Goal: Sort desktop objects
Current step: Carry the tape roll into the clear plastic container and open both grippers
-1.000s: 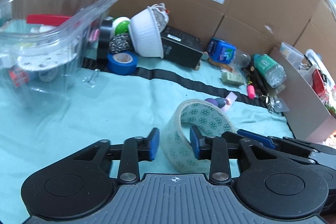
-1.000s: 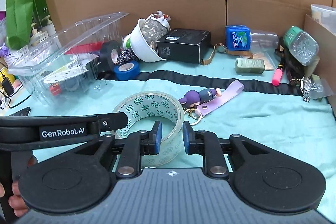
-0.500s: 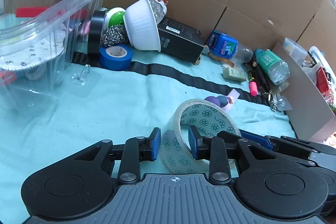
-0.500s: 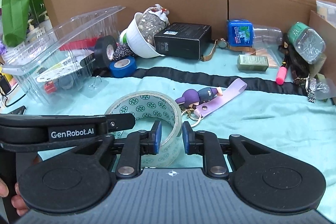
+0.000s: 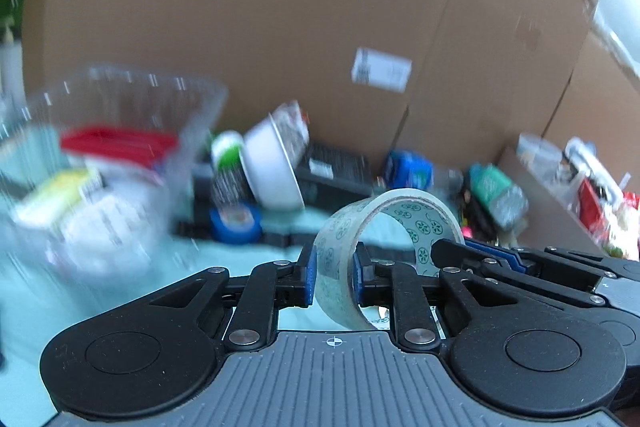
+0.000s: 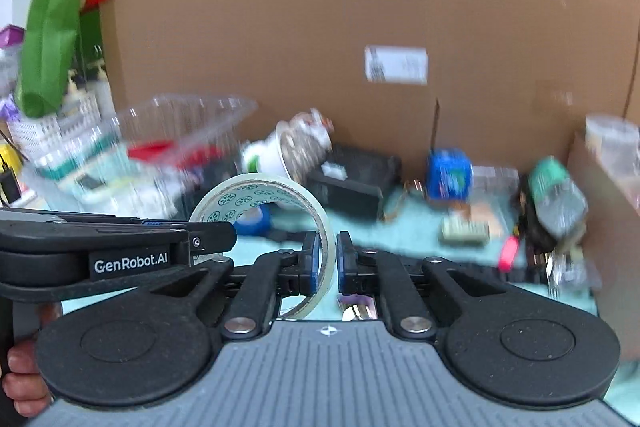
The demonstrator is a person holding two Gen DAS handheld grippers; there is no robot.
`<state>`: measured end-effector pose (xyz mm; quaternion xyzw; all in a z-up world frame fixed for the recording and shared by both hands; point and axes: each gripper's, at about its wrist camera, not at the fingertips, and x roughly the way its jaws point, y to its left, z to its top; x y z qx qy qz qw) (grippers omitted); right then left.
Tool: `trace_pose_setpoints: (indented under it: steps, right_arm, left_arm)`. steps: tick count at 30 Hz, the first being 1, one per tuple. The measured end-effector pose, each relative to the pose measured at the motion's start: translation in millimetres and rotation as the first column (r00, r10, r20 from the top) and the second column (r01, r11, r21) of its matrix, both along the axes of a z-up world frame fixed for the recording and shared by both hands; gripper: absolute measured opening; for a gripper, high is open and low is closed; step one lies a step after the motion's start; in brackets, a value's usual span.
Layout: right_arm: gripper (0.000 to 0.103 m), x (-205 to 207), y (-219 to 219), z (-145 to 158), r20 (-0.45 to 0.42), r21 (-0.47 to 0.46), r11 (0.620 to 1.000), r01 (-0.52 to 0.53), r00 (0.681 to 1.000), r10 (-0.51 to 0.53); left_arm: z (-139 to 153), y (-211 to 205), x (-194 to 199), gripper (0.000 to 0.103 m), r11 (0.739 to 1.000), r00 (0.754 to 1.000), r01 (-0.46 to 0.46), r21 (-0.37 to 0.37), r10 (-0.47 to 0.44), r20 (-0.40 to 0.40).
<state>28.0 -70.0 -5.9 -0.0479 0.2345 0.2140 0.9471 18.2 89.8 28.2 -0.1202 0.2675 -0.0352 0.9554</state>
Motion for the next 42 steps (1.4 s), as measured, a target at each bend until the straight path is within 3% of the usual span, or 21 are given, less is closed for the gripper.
trace_pose_setpoints:
  steps: [7,12,17,26,31,32,34,37,38,39,41,42]
  right_arm:
    - [0.011,4,54,41,0.120,0.034,0.994,-0.101,0.988,0.097]
    - [0.011,18,106,49,0.100,0.065,0.979,-0.192,0.978,0.185]
    - [0.011,37,157,39,0.029,0.050,0.970,-0.238,0.971,0.237]
    - [0.011,67,216,10,-0.178,0.074,0.966,-0.247,0.950,0.256]
    - [0.022,79,239,0,-0.237,0.077,0.965,-0.251,0.935,0.263]
    - [0.023,81,241,-2,-0.249,0.082,0.964,-0.254,0.931,0.266]
    - [0.024,84,244,-4,-0.252,0.075,0.964,-0.254,0.931,0.265]
    - [0.036,88,235,-3,-0.245,0.071,0.969,-0.237,0.937,0.247]
    - [0.044,89,231,-2,-0.240,0.078,0.969,-0.233,0.939,0.245]
    - [0.058,90,228,0,-0.232,0.077,0.974,-0.213,0.946,0.225]
    - [0.071,91,218,4,-0.199,0.079,0.981,-0.178,0.961,0.190]
    - [0.073,91,212,6,-0.183,0.099,0.977,-0.188,0.962,0.203]
  left_arm:
    - [45,47,-14,0.016,0.991,0.988,-0.112,0.069,0.103,0.118]
    - [55,90,-16,0.016,0.969,0.971,-0.215,0.119,0.200,0.128]
    - [41,133,3,0.016,0.959,0.965,-0.263,0.106,0.259,0.051]
    - [15,189,27,0.016,0.945,0.949,-0.305,0.120,0.312,-0.051]
    - [5,208,38,0.017,0.944,0.946,-0.303,0.127,0.315,-0.080]
    - [3,211,40,0.030,0.946,0.946,-0.301,0.119,0.312,-0.088]
    - [1,218,41,0.047,0.945,0.943,-0.313,0.093,0.321,-0.090]
    - [-2,223,38,0.062,0.942,0.940,-0.329,0.062,0.333,-0.073]
    - [-3,225,37,0.071,0.936,0.934,-0.347,0.052,0.350,-0.068]
    - [-2,226,36,0.073,0.932,0.930,-0.361,0.038,0.363,-0.056]
    - [-1,229,34,0.083,0.931,0.930,-0.366,-0.009,0.365,-0.046]
    - [0,231,33,0.086,0.932,0.933,-0.360,-0.034,0.358,-0.044]
